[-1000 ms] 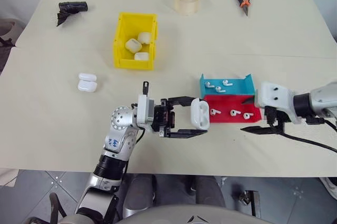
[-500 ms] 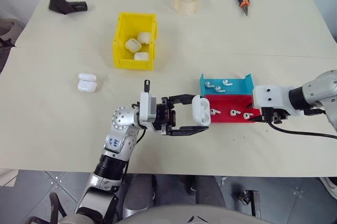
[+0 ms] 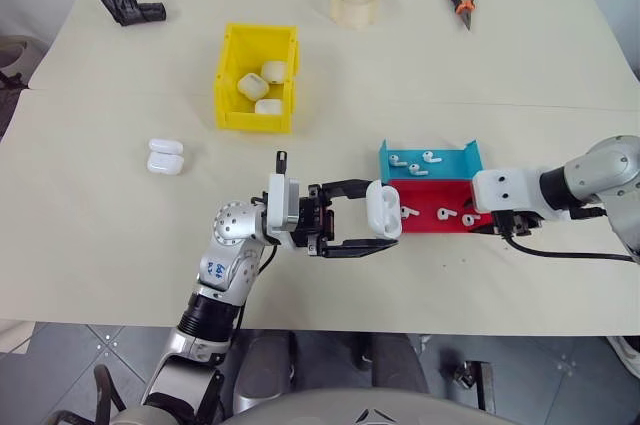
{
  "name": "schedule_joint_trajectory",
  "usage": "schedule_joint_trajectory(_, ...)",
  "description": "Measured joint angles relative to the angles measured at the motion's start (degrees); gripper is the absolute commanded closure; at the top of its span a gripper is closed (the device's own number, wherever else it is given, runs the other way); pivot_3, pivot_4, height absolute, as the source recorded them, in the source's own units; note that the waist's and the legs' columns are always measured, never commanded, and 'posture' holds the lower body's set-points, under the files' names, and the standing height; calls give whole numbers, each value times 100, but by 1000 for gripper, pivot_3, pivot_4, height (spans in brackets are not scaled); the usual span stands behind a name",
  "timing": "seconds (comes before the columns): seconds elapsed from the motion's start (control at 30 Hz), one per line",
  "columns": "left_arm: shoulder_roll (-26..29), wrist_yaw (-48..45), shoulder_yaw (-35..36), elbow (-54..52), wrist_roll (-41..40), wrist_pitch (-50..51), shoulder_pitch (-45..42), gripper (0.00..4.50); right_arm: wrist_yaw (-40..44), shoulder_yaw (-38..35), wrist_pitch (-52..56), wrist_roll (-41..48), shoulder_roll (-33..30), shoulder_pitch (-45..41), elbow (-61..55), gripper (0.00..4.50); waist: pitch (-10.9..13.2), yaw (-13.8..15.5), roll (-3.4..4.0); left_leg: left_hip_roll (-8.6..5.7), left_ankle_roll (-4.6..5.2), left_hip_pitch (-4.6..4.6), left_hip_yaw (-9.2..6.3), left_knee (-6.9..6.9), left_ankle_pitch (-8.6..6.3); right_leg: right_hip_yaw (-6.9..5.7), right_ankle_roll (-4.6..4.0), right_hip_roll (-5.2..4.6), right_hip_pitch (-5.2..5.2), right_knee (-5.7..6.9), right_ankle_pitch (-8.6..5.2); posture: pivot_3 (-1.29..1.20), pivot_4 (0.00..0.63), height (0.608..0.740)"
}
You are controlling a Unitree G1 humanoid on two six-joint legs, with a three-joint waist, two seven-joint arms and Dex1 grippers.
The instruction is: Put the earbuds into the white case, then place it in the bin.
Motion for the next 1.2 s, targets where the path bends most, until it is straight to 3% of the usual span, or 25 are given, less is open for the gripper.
schedule_joint_trajectory(0.2,52,31,-1,-41,-2,49,0,1703,-1,-1,-357,-138,64,0,159,2293,0,-2,0,0,0,0,0,0,0,-1,0,0,1,0,0,0,150,740)
schedule_joint_trajectory(0.33,71,32,-2,-88,-5,60,0,1703,14,-1,-500,-216,108,0,196,3492,0,-5,0,0,0,0,0,1,0,-1,0,0,1,1,0,0,150,740)
schedule_joint_trajectory(1.07,180,-49,3,-150,-10,106,-5,1703,-9,-117,-602,-267,262,0,273,3492,0,-12,0,1,0,2,0,3,0,-2,0,0,3,2,0,0,150,740)
schedule_joint_trajectory(1.2,242,-147,54,61,-47,198,-117,1703,-20,-933,-224,539,251,500,-103,3492,1,18,1,0,0,-4,-6,6,0,-8,0,0,3,1,0,0,150,740)
